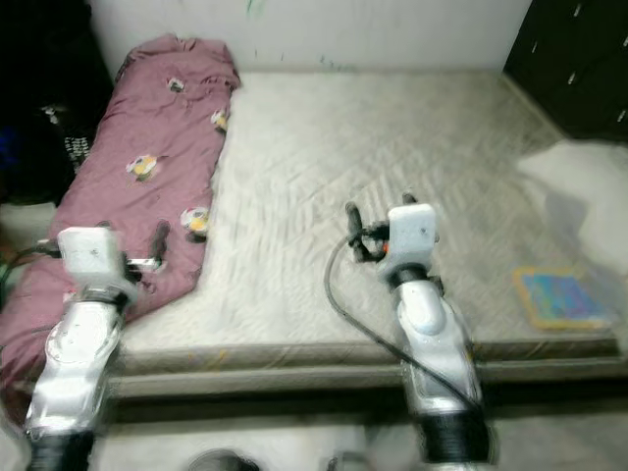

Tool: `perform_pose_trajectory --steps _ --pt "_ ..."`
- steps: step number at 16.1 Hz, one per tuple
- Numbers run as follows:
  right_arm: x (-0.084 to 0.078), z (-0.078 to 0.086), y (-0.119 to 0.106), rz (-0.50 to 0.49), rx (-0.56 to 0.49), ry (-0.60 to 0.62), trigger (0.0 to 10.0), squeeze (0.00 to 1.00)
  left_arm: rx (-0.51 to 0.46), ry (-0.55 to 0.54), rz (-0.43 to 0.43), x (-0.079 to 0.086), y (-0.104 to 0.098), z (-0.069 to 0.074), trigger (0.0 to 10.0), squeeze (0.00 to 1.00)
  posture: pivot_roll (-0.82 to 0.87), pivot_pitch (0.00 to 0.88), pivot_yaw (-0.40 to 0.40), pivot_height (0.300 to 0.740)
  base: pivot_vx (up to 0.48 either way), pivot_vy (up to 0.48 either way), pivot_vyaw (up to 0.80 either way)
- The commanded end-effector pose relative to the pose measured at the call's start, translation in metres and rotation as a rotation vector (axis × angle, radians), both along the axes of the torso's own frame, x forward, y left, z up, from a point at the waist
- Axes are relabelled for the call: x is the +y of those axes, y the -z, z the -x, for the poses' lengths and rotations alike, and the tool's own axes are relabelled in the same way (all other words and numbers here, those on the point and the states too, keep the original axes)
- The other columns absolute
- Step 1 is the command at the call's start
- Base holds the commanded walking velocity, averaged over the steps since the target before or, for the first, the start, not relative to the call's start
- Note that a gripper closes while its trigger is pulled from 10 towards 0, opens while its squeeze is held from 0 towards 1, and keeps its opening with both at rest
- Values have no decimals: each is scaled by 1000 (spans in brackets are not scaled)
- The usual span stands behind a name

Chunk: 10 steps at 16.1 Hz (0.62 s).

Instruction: Clean up the room

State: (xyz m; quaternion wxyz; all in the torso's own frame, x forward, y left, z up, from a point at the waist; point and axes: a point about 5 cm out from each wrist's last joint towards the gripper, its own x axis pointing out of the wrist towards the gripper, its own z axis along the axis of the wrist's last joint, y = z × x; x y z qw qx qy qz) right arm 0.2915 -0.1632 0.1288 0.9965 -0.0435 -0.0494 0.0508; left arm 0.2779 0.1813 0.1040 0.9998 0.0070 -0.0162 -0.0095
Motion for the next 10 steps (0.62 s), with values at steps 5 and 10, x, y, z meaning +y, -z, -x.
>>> perform_pose_trajectory --steps 5,10 --pt "2 -1 -5 -1 -21 -3 10000 0 -24 34 -7 3 -4 2 10000 0 -49 0 9 740 175 0 0" --pt "2 -1 -5 0 -20 -1 10000 0 -22 44 -3 3 -4 3 10000 0 -51 0 10 740 316 0 0"
